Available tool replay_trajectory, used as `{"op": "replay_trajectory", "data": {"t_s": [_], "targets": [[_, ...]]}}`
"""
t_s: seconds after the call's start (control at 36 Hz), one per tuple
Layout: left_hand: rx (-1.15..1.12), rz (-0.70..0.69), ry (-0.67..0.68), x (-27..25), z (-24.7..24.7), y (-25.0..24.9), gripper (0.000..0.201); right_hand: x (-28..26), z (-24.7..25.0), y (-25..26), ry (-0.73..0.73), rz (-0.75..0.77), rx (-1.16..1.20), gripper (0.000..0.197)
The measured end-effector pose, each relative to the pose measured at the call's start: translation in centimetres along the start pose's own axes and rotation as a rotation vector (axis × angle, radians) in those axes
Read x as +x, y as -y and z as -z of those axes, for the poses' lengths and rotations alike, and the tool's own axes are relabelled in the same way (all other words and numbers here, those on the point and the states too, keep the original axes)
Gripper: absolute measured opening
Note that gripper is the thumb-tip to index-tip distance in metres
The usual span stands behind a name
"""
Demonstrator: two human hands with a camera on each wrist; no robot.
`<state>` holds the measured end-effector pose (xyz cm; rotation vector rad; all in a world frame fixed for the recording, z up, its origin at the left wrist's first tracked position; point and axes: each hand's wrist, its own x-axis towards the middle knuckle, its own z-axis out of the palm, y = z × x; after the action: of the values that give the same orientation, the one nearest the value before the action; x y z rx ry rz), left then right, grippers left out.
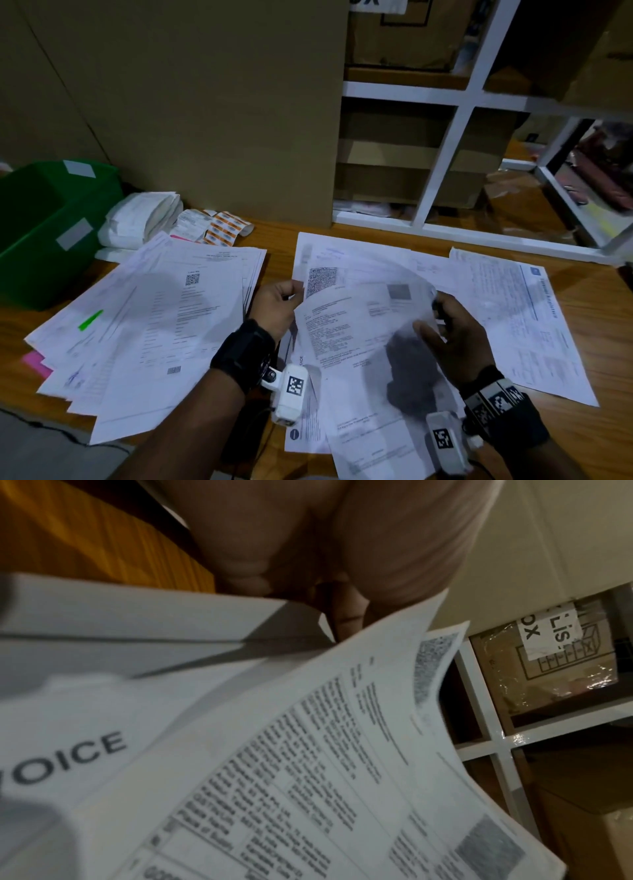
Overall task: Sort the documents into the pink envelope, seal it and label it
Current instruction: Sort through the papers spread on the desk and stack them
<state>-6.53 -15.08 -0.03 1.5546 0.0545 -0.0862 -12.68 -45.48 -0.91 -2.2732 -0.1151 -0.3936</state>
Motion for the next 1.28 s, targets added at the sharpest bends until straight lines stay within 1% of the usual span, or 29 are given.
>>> {"op": "replay_trajectory", "data": {"t_s": [0.06, 0.08, 0.17, 0.19, 0.22, 0.25, 0.36, 0.42, 0.47, 0.58, 0.64, 0.69, 0.78, 0.83, 0.89, 0.94, 1.0, 1.06, 1.08, 1.11, 1.14, 1.19, 1.28], "targets": [[-0.015, 0.014, -0.033, 0.1, -0.1, 0.1, 0.017, 0.0, -0.3, -0.3, -0.005, -0.006, -0.020, 0.052], [-0.017, 0.018, -0.048, 0.2, -0.2, 0.2, 0.019, 0.0, -0.3, -0.4, -0.008, -0.002, -0.032, 0.050], [-0.040, 0.015, -0.099, 0.4, -0.2, 0.5, 0.021, -0.1, -0.2, -0.3, -0.019, 0.073, -0.059, 0.024], [-0.051, 0.012, -0.111, 0.5, -0.2, 0.6, 0.022, -0.2, -0.2, -0.4, -0.015, 0.099, -0.048, 0.027], [-0.058, 0.010, -0.118, 0.5, -0.2, 0.6, 0.023, -0.4, -0.2, -0.5, -0.010, 0.108, -0.034, 0.034], [-0.059, 0.012, -0.124, 0.6, -0.1, 0.7, 0.023, -0.5, -0.2, -0.5, -0.005, 0.096, -0.020, 0.040], [-0.048, 0.014, -0.172, 0.9, 0.2, 1.2, 0.020, -0.7, -0.2, -0.1, -0.008, 0.064, 0.019, 0.051], [-0.037, 0.018, -0.197, 1.0, 0.3, 1.5, 0.021, -0.8, -0.1, 0.0, -0.006, 0.053, 0.028, 0.048], [0.002, 0.025, -0.226, 1.2, 0.5, 1.7, 0.025, -1.0, 0.0, 0.0, 0.011, 0.038, 0.038, 0.039], [0.051, 0.038, -0.276, 1.4, 0.8, 1.7, 0.026, -1.0, 0.0, -0.2, 0.046, 0.008, 0.038, 0.035], [0.037, 0.036, -0.268, 1.3, 0.9, 1.5, 0.023, -1.0, 0.1, 0.1, 0.051, 0.032, 0.025, 0.028], [0.040, 0.032, -0.260, 1.4, 0.8, 1.3, 0.024, -0.9, 0.0, 0.2, 0.052, 0.035, 0.073, 0.023], [0.040, 0.040, -0.248, 1.6, 0.7, 1.3, 0.032, -0.8, -0.1, 0.4, 0.076, 0.079, 0.143, 0.025], [0.053, 0.047, -0.230, 1.6, 0.7, 1.3, 0.027, -0.7, -0.1, 0.7, 0.087, 0.115, 0.145, 0.018], [0.072, 0.037, -0.177, 1.5, 0.7, 1.0, 0.020, -0.7, -0.1, 1.2, 0.076, 0.108, 0.161, 0.024], [0.065, 0.024, -0.112, 1.7, 0.8, 0.5, 0.013, -0.6, -0.3, 1.5, 0.095, 0.108, 0.138, 0.021], [0.078, -0.026, -0.099, 2.5, 1.2, -0.4, 0.006, -0.4, -0.5, 1.4, 0.108, 0.091, 0.035, 0.018], [0.249, -0.122, -0.181, 4.0, 2.2, -1.8, 0.012, 0.0, -0.7, 1.2, 0.099, -0.043, -0.007, 0.012], [0.325, -0.181, -0.213, 4.8, 2.8, -2.7, 0.014, 0.2, -0.6, 1.2, 0.097, -0.130, -0.001, 0.013], [0.375, -0.230, -0.228, 5.5, 3.4, -3.9, 0.016, 0.5, -0.5, 1.1, 0.084, -0.205, -0.001, 0.019], [0.379, -0.275, -0.221, 6.1, 3.9, -5.0, 0.016, 0.7, -0.4, 1.1, 0.069, -0.247, -0.027, 0.025], [0.431, -0.308, -0.204, 7.1, 4.7, -6.9, 0.018, 1.0, -0.1, 1.1, 0.040, -0.260, -0.086, 0.038], [0.584, -0.336, -0.166, 8.1, 5.6, -9.2, 0.026, 1.6, 0.1, 0.7, 0.008, -0.294, -0.161, 0.062]]}}
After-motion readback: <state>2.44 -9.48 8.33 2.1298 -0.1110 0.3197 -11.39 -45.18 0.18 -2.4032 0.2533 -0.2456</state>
